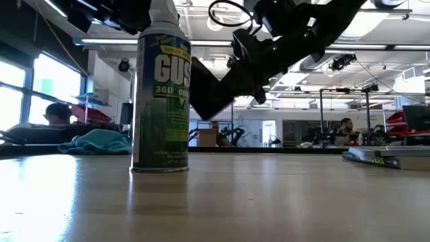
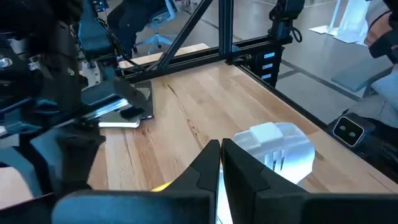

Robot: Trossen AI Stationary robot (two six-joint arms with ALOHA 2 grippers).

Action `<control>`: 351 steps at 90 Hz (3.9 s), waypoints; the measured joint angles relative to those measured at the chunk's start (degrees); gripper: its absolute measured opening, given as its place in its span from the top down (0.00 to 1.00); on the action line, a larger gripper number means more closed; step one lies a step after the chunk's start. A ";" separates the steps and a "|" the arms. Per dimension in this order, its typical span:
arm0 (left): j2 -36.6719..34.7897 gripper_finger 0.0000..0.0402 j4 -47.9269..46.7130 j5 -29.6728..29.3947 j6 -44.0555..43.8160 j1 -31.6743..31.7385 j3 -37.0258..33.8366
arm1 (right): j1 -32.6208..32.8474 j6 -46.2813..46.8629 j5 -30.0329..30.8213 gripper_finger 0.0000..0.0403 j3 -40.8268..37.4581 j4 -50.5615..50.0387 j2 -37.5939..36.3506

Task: Apply microfiber cloth
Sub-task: Spray the back and front of the pink cellphone using the blue spray bottle

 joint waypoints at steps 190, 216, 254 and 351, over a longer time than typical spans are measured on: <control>-6.50 1.00 -14.99 -14.40 -13.59 -17.18 -0.09 | 22.16 23.66 5.63 1.00 13.79 -63.53 -13.55; -0.25 1.00 -0.28 -14.25 -20.99 -21.00 -7.53 | 32.67 32.60 9.38 1.00 3.00 -34.38 -10.11; 16.83 1.00 21.44 -21.56 -26.05 -23.45 -11.50 | 37.10 23.45 17.66 1.00 7.26 -23.28 4.78; 20.06 1.00 28.94 -21.20 -5.86 6.75 -11.47 | 27.60 12.09 25.68 1.00 9.38 -35.72 2.19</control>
